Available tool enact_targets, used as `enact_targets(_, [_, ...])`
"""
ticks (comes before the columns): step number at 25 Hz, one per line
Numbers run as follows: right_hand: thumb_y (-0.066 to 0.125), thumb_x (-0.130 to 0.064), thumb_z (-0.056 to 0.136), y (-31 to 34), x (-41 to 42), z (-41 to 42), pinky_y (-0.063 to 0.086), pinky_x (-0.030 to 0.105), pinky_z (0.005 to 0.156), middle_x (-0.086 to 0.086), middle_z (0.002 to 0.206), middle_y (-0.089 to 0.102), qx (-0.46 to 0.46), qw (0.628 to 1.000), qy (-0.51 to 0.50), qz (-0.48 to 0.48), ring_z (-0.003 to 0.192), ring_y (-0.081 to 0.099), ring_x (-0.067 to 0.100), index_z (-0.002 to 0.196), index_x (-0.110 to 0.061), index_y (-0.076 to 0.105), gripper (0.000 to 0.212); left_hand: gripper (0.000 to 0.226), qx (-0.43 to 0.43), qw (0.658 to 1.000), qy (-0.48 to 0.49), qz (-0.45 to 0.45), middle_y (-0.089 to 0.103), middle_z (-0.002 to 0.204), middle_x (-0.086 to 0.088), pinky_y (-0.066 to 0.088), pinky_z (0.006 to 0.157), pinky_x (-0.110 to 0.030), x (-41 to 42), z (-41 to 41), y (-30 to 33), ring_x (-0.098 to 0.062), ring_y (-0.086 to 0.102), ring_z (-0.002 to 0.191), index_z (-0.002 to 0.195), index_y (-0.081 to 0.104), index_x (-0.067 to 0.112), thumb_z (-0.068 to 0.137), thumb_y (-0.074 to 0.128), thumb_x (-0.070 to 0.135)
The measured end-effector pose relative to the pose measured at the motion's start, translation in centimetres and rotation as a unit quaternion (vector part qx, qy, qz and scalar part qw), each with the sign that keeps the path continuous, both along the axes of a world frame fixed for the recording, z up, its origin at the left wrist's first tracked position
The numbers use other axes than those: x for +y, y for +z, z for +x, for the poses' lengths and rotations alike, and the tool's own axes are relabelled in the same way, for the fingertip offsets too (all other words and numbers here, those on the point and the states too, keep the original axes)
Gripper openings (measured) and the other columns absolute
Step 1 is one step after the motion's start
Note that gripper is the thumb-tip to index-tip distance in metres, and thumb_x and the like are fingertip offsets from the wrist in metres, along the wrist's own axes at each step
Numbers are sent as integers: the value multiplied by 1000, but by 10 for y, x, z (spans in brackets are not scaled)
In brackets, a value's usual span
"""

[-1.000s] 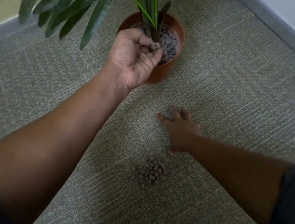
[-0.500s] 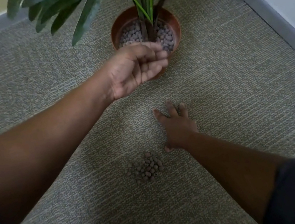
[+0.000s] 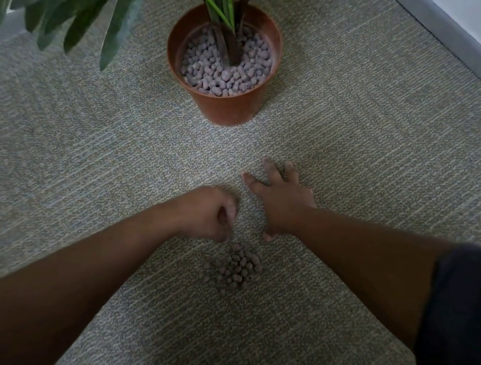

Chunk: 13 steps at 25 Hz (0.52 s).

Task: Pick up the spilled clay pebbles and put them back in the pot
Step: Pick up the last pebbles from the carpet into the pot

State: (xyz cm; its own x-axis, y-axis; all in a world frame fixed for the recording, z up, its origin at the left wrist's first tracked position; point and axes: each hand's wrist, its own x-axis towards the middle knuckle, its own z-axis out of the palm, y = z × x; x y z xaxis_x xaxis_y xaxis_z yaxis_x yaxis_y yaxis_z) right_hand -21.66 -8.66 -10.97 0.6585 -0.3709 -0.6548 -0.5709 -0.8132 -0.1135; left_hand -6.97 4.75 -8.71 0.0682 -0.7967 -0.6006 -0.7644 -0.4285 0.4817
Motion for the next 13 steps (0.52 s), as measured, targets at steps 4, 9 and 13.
enact_targets(4, [94,-41,64,0,0,1,39,69,103,-6,160,-37,8,1000,5,0,151,-21,41,152,-51,-16,141,45,-18,999,-28,23,55,98,9,45,73,-25,10,-8,-9,-11,55,86,101,66,25,63,89,29])
enact_targets(9, [94,-43,63,-3,0,0,39,70,103,-6,160,-37,6,1000,7,-3,150,-21,42,151,-51,-17,142,36,-31,997,-55,37,58,87,10,36,64,-22,17,-13,-7,-11,56,81,93,67,23,64,88,31])
enact_targets(13, [94,-42,63,-4,0,1,39,71,102,-6,160,-37,5,1000,6,-2,150,-21,42,151,-51,-18,142,39,-107,979,-144,93,69,95,1,34,64,-23,28,-28,-9,-19,64,90,93,66,20,65,86,38])
